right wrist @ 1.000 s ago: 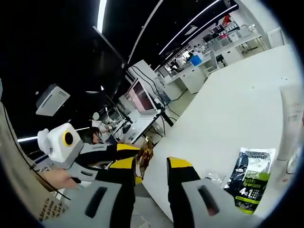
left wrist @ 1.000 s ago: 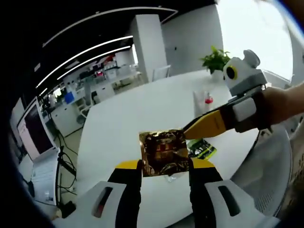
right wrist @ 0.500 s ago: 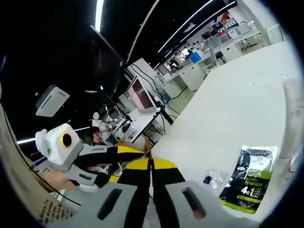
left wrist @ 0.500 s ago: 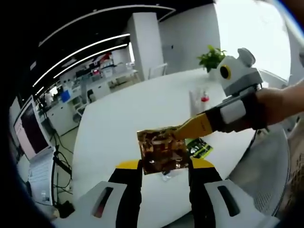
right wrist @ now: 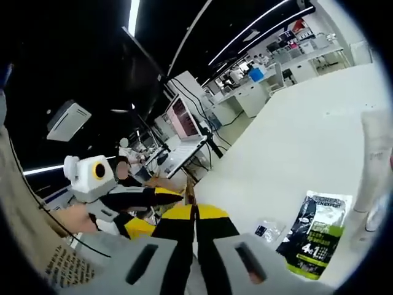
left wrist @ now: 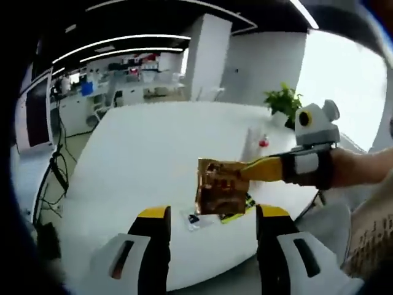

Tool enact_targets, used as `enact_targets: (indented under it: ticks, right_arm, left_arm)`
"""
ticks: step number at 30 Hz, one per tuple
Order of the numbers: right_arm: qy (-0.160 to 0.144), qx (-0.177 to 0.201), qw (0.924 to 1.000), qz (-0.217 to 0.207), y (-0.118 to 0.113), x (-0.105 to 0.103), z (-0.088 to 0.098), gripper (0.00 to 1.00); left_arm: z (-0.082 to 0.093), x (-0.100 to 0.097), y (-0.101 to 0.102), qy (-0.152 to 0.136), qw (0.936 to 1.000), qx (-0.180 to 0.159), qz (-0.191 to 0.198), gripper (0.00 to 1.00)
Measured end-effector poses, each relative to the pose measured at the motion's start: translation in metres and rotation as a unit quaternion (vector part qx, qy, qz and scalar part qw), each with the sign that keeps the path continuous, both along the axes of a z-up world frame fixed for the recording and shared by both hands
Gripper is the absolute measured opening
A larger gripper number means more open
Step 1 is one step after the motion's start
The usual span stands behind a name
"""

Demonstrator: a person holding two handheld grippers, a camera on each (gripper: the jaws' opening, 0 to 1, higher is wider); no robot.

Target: Arrange the skincare products in the storage area until every visible bottle or jar stands upright without overlapping.

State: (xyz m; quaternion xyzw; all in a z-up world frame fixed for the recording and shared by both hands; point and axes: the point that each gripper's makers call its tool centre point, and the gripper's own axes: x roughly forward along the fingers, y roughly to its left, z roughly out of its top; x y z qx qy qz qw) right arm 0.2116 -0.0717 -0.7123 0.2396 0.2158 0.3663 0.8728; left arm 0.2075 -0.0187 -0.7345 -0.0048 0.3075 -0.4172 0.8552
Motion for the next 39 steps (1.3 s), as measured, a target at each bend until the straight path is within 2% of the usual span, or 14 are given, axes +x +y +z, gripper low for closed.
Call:
enact_targets:
  ticks: [2, 4, 7, 11, 15, 19, 24, 27, 33, 36, 39]
  right_arm:
    - [0.001, 0.005, 1.0, 0.006, 0.002, -0.003, 0.002, 0.01]
    - [0.002, 0.007, 0.9999, 0.011, 0.004, -0.009, 0.003, 0.01]
    - [0.008, 0.013, 0.9998, 0.015, 0.007, -0.012, 0.005, 0.01]
    - [0.01, 0.018, 0.9995, 0.023, 0.013, -0.014, 0.009, 0.01]
    - [0.015, 0.019, 0.9994, 0.026, 0.016, -0.015, 0.01, 0.01]
    - [0.017, 0.019, 0.9993, 0.026, 0.017, -0.015, 0.011, 0.01]
    - [0.021, 0.019, 0.9993, 0.023, 0.015, -0.013, 0.01, 0.01]
    - [0.022, 0.018, 0.9993, 0.022, 0.014, -0.011, 0.01, 0.01]
    - [0.029, 0.014, 0.9992, 0.024, 0.015, -0.004, 0.004, 0.01]
    - [0.032, 0.015, 0.9989, 0.03, 0.017, -0.002, 0.002, 0.01]
    - [0.032, 0.017, 0.9987, 0.036, 0.02, 0.0, 0.003, 0.01]
  left_arm:
    - [0.001, -0.005, -0.002, 0.026, 0.999, -0.035, -0.001, 0.52]
    - [0.007, -0.018, -0.005, 0.059, 0.9948, -0.082, -0.009, 0.51]
    - [0.009, -0.02, -0.005, 0.078, 0.9909, -0.109, -0.013, 0.5]
    - [0.007, -0.025, -0.001, 0.086, 0.9906, -0.103, -0.025, 0.45]
    - [0.015, -0.026, -0.003, 0.099, 0.9853, -0.137, -0.021, 0.38]
    - [0.013, -0.028, -0.003, 0.104, 0.9856, -0.131, -0.027, 0.33]
    - [0.015, -0.023, -0.001, 0.114, 0.9819, -0.151, -0.013, 0.19]
    - [0.013, -0.021, -0.001, 0.116, 0.9819, -0.149, -0.012, 0.13]
    - [0.009, -0.017, 0.001, 0.124, 0.9805, -0.153, -0.004, 0.09]
    - [0.006, -0.014, 0.003, 0.127, 0.9794, -0.157, 0.001, 0.13]
    - [0.002, -0.012, 0.003, 0.136, 0.977, -0.164, 0.006, 0.28]
